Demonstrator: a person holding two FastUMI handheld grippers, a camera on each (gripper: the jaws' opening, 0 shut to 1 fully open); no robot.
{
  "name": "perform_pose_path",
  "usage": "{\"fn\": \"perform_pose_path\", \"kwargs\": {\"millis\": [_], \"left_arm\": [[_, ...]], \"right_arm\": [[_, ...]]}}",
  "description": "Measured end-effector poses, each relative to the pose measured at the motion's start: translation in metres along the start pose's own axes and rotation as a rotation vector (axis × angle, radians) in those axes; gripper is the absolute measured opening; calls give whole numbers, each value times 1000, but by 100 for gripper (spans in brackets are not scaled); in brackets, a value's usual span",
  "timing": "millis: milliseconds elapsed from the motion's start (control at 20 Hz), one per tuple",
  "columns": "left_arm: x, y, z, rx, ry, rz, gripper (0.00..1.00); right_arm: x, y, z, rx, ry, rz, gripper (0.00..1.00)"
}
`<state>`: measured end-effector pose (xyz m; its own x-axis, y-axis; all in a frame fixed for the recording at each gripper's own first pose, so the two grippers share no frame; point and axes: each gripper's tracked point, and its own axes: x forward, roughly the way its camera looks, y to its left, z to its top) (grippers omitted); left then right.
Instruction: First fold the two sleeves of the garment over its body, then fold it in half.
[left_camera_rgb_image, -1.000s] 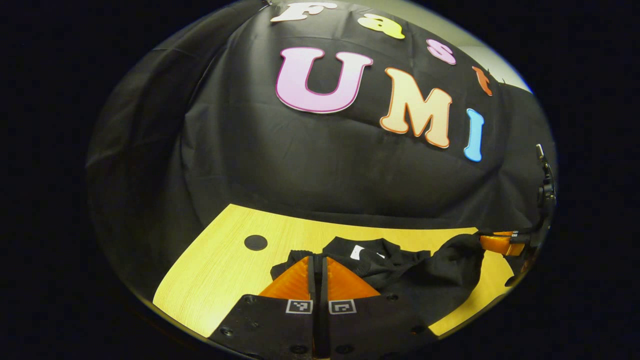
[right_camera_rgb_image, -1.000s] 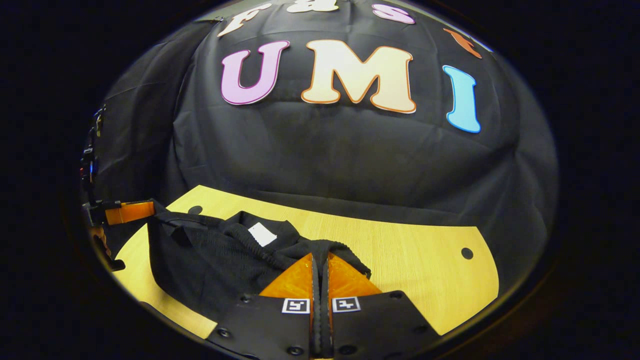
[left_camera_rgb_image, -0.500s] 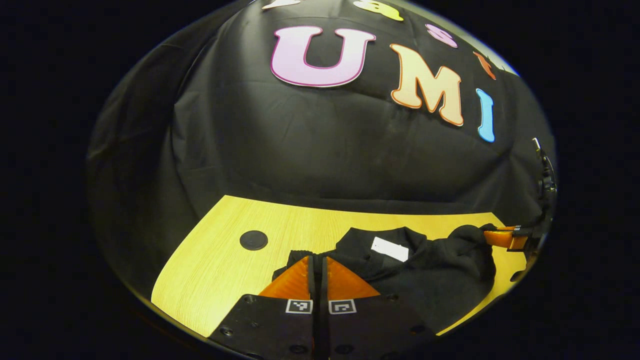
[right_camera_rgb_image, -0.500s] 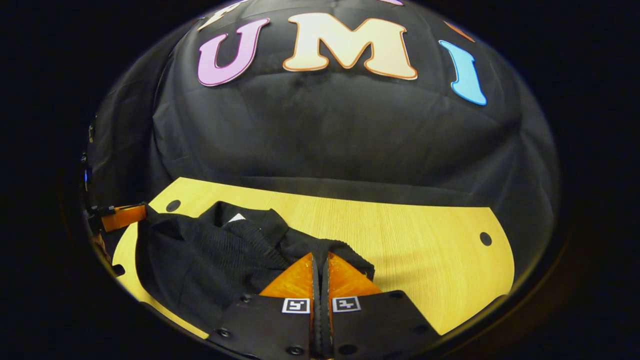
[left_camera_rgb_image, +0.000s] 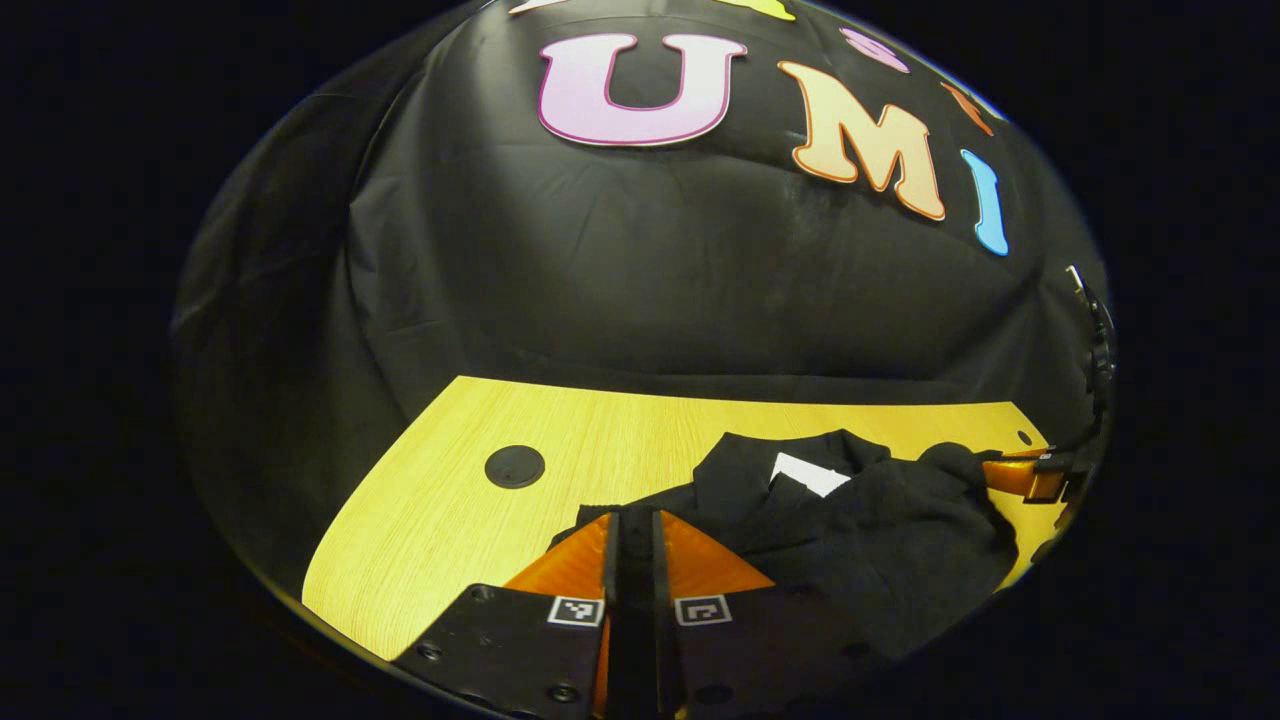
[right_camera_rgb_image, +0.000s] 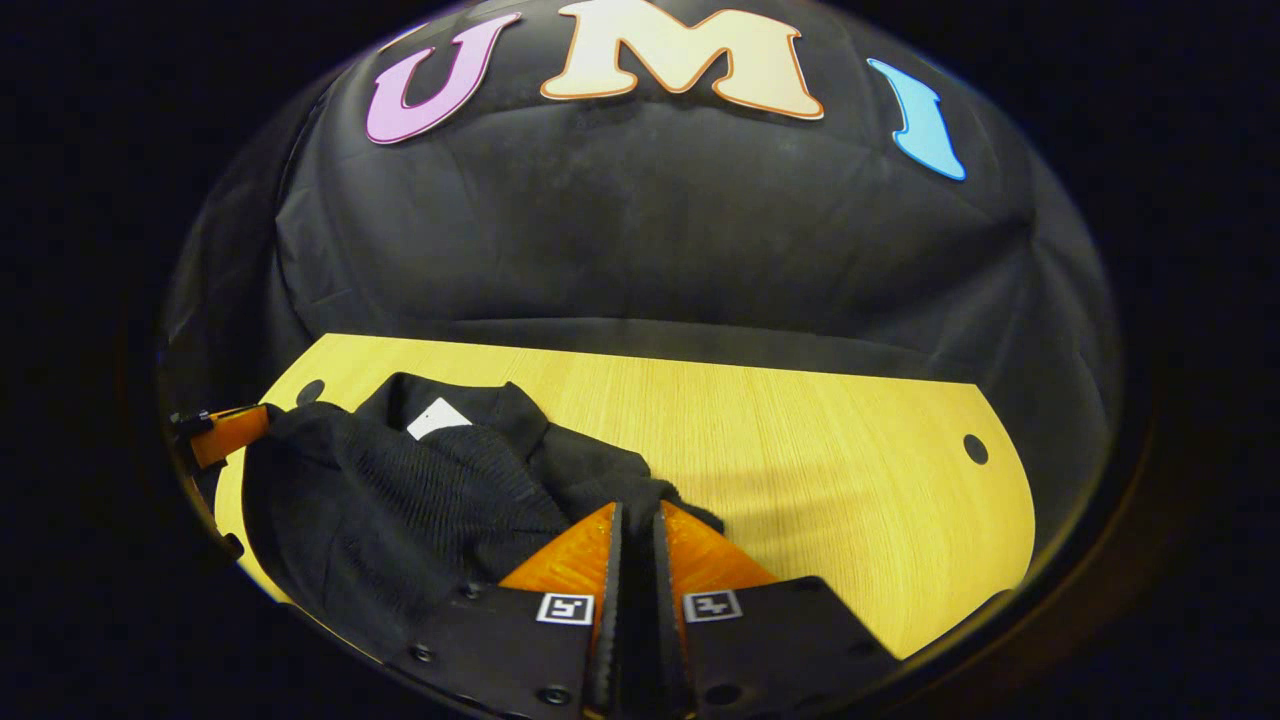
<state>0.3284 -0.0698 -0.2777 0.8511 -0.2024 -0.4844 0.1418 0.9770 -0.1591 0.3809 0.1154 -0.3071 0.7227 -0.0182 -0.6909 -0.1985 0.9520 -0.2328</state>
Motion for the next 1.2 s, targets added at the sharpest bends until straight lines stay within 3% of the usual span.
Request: {"fn": "perform_pose_path", "kwargs": {"millis": [50,200,250,600,800,1200], "left_arm": [[-3,0,5,0,-11,2,17],[-15,15,24,13,-71,69,77],[-22,17,32,11,-91,78,97],[-95,12,84,-38,-210,80,94],[-144,1,95,9,-246,64,93],[-240,-24,75,53,-256,11,93]], "right_arm": [[2,-4,0,-5,-1,-19,40],[-12,-13,6,6,-8,-37,100],[-20,-15,10,12,-21,-39,98],[-112,-9,42,18,-189,14,100],[-177,-11,40,24,-275,38,100],[-273,-7,-7,57,-339,120,99]]}}
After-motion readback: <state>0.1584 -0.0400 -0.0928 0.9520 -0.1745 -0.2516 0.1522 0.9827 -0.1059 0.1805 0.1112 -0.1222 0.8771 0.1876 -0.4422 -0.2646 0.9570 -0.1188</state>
